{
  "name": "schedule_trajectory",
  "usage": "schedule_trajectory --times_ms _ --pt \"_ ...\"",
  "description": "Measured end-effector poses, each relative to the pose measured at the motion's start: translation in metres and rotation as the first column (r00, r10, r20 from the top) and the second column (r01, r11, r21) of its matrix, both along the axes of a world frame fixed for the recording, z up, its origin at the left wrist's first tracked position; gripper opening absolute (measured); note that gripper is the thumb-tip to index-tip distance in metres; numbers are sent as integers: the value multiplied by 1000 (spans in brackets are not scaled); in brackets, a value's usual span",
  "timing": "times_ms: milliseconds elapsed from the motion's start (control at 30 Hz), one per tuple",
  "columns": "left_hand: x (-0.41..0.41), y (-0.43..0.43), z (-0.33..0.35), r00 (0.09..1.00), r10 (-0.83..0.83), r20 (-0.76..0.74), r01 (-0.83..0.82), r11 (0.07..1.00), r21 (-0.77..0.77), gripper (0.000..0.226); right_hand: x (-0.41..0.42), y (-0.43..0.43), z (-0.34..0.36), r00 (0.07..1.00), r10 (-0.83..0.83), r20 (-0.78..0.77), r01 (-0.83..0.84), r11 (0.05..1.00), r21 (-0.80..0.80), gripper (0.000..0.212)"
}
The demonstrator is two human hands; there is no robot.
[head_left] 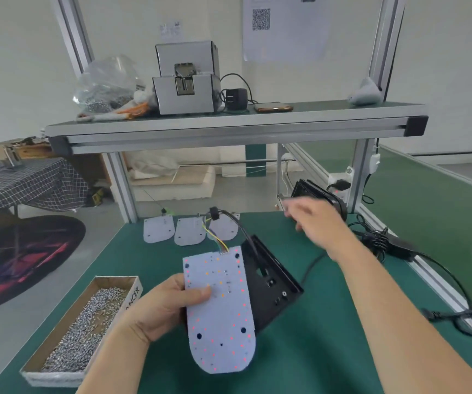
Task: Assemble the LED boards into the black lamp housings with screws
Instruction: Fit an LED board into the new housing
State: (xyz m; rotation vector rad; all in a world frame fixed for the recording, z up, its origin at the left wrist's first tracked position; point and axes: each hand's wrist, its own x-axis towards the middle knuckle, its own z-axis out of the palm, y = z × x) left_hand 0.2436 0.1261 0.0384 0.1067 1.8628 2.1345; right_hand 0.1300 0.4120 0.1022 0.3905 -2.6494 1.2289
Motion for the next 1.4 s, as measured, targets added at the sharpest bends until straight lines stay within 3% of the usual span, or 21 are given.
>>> schedule_trajectory --times_ms 33,100,233,300,400,533,600,667,800,867,1067,1167,1300,1400 --pt "1 3 0 999 -34 9 35 999 -40 43 4 -8 19 997 70 -44 -75 986 -146 28" --pt "1 10 0 995 -100 16 101 992 -81 45 11 -27 48 970 237 -53 -242 961 -136 31" --pt "-4 17 5 976 -216 -1 215 970 -111 37 18 -62 77 919 363 154 -394 866 307 39" --pt "-5 17 6 971 -238 -7 236 967 -99 35 19 -61 78 904 383 190 -427 837 343 36" --pt "-5 11 -1 988 -152 10 152 988 -21 34 19 -49 77 917 359 172 -391 895 215 35" --pt "-6 7 -11 999 -11 41 8 997 73 30 22 -45 82 959 279 42 -258 810 526 27" --pt "-7 9 -13 999 30 34 -33 993 117 31 25 -46 83 971 237 -15 -187 801 568 25" --pt "-9 13 -13 993 114 21 -116 981 156 36 28 -43 81 978 207 -33 -161 844 512 24" --pt "-14 14 -15 966 259 -13 -248 939 239 33 34 -39 61 967 226 120 -246 949 197 21" --pt "-14 14 -15 961 273 -40 -255 934 251 29 41 -39 44 963 237 124 -248 966 77 18" --pt "-5 17 -14 985 141 -96 -122 976 179 42 46 -34 10 974 151 -168 -117 974 196 11" --pt "-2 22 -10 990 44 -136 -29 993 110 42 49 -36 -2 935 182 -304 -107 963 247 22" --pt "1 32 -1 963 5 -269 -38 992 -118 41 51 -34 -14 895 198 -399 -37 926 375 27" --pt "4 38 -2 945 -34 -326 -30 981 -191 31 46 -30 -17 843 140 -519 47 942 332 15"
